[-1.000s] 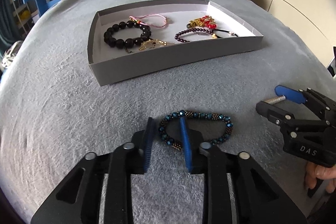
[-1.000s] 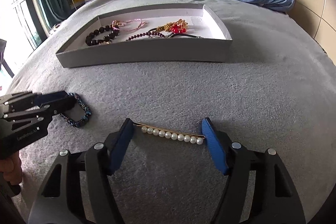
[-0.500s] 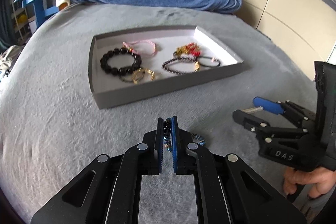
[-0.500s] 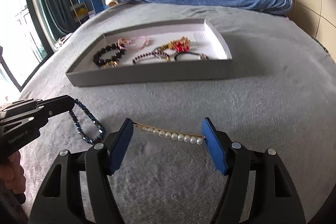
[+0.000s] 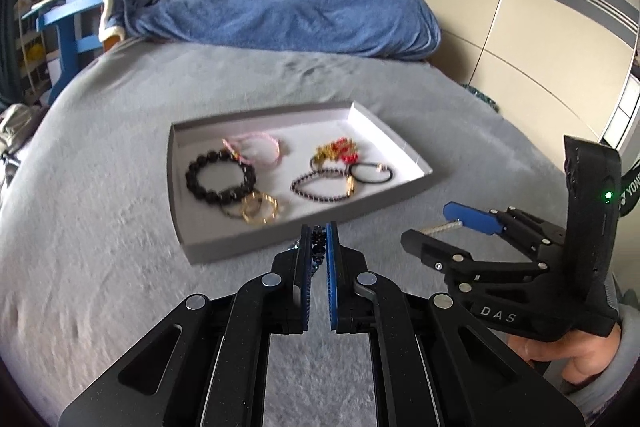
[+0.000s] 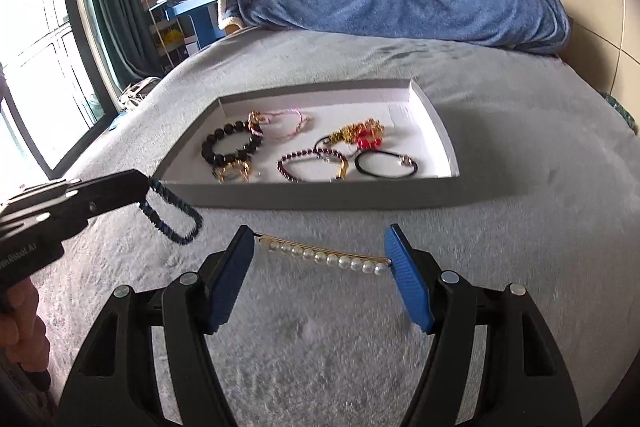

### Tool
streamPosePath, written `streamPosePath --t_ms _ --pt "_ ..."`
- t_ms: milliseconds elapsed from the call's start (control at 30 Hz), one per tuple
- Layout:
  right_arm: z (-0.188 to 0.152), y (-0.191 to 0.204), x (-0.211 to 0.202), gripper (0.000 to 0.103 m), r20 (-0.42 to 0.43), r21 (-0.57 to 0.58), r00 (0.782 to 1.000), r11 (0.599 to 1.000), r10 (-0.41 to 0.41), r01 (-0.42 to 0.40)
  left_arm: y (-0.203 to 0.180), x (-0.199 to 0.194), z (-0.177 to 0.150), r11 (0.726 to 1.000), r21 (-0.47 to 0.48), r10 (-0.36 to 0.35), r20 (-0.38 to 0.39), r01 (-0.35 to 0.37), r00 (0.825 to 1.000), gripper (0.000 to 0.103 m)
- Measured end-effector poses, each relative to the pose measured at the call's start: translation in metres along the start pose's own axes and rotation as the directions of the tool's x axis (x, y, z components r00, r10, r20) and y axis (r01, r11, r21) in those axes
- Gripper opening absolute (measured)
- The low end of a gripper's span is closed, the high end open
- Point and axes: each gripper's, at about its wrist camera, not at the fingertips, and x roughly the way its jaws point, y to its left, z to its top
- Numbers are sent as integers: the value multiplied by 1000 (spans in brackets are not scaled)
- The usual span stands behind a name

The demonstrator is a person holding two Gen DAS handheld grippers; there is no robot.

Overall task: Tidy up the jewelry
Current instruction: 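Carry the blue bracelet and pearl pin into the tray and open both tools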

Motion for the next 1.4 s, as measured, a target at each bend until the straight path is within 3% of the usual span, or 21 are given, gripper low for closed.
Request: streamPosePath --t_ms 667,967,1400 --pt "65 -14 33 67 25 -36 1000 999 15 -14 40 9 61 998 -58 20 73 -16 997 8" --pt "69 -19 66 67 -16 -38 1000 999 13 -14 52 30 66 998 -55 45 45 -42 998 8" --pt "61 -21 103 67 -85 -38 996 999 12 -15 61 64 46 995 -39 91 -52 -93 995 8"
